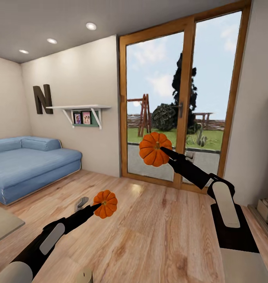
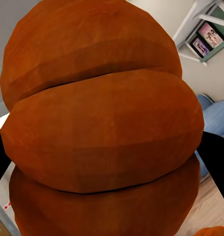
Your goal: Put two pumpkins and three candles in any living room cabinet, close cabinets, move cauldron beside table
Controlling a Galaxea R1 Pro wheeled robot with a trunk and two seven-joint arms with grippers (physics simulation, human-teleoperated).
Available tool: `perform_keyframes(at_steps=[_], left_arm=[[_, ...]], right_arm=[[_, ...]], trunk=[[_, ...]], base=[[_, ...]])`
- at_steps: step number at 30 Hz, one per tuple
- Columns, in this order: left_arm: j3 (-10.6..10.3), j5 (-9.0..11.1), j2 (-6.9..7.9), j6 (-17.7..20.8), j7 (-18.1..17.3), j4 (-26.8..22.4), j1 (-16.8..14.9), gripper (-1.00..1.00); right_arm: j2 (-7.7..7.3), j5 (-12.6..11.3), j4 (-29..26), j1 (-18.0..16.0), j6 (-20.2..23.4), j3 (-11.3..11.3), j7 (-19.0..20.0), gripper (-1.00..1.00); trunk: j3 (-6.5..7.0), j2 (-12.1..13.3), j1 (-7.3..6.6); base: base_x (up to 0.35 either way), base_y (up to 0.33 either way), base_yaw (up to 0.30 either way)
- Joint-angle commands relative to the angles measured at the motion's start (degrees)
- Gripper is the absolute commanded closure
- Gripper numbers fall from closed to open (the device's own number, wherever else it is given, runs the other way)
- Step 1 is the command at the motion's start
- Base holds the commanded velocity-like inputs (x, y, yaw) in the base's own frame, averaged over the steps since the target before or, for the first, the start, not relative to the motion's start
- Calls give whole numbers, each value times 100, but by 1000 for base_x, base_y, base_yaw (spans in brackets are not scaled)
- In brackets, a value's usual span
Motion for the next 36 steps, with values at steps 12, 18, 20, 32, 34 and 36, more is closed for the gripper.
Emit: perform_keyframes(at_steps=[12,18,20,32,34,36], left_arm=[[-29,43,-4,15,5,-14,-4,100],[-26,46,3,14,5,-6,-4,100],[-26,49,4,14,5,5,-4,100],[-25,51,4,23,4,20,-4,100],[-26,51,-2,23,5,20,-4,100],[-26,51,-4,23,5,20,-4,100]], right_arm=[[1,18,1,-5,37,-15,12,100],[1,18,1,-5,35,-15,12,100],[1,18,1,-5,34,-15,10,100],[1,18,198,-5,28,-15,3,100],[1,18,202,-5,28,-17,-3,100],[1,18,203,-5,31,-16,-6,100]], trunk=[[104,479,-266],[156,720,-397],[174,800,-441],[279,1281,-705],[296,1361,-749],[314,1442,-793]], base=[[0,0,0],[0,0,0],[0,0,0],[0,0,0],[0,0,0],[0,0,0]])
